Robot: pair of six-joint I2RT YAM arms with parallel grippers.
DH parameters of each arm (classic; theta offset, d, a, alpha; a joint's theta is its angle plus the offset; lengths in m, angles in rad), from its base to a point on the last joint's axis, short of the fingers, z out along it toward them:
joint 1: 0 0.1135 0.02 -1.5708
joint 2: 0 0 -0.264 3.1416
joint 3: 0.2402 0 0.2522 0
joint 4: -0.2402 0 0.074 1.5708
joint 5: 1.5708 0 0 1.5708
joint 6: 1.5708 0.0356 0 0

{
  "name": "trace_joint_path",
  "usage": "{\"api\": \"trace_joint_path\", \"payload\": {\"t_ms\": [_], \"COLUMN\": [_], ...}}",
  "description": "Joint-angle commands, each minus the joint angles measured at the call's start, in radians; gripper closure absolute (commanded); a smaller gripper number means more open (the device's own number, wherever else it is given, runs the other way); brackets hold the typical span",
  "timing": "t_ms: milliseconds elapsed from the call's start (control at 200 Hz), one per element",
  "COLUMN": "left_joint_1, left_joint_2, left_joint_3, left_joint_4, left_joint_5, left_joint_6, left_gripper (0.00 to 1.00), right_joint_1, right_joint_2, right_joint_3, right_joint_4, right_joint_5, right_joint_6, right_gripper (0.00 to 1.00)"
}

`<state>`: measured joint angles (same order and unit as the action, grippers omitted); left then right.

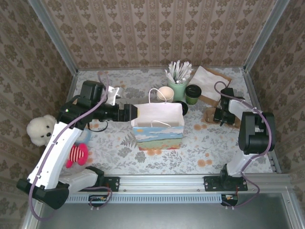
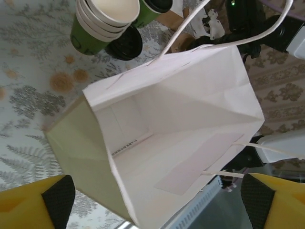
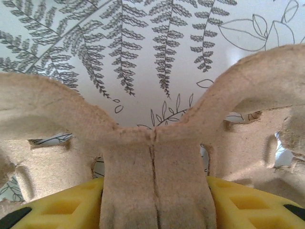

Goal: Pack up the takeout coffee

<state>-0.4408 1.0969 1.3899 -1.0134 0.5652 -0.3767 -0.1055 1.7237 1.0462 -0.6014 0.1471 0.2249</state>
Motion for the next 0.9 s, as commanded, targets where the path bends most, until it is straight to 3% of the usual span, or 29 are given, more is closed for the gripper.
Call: {"api": "trace_joint_path", "payload": {"t_ms": [0,310,480,640,895], "left_joint_1": [0.022,0.027,0.027,0.0,-0.107], "left_joint_2": [-0.016,-0.007,0.025,0.169,0.304], "left_joint_3": [0.023,-0.015,-0.044,0.097,0.231], "left_joint_4": [-0.019,0.21,0.437,0.356,0.272], "left_joint_5": [-0.049,-0.106,0.023,0.23,0.284], "left_joint_6": [0.074,0.113,0.159,0.271,0.45], "left_gripper": [0.01,0.0,0.0,0.0,0.07], "right_joint_1": [0.009,0.028,0.06,0.087,0.14], "right_joint_2": [-0.015,-0.275,-0.468,-0.584,-0.666], "right_joint_3": [0.01,-0.044,-0.034,0.073,0.253], "right_joint_4": [-0.01,-0.085,-0.154,-0.262,-0.4], "right_joint_5": [0.026,-0.036,-0.157,-0.337,-0.468], "right_joint_6": [-0.024,0.013,0.061,0.117,0.198], "right_gripper": [0.52,0.57,0.58,0.59,0.58]}}
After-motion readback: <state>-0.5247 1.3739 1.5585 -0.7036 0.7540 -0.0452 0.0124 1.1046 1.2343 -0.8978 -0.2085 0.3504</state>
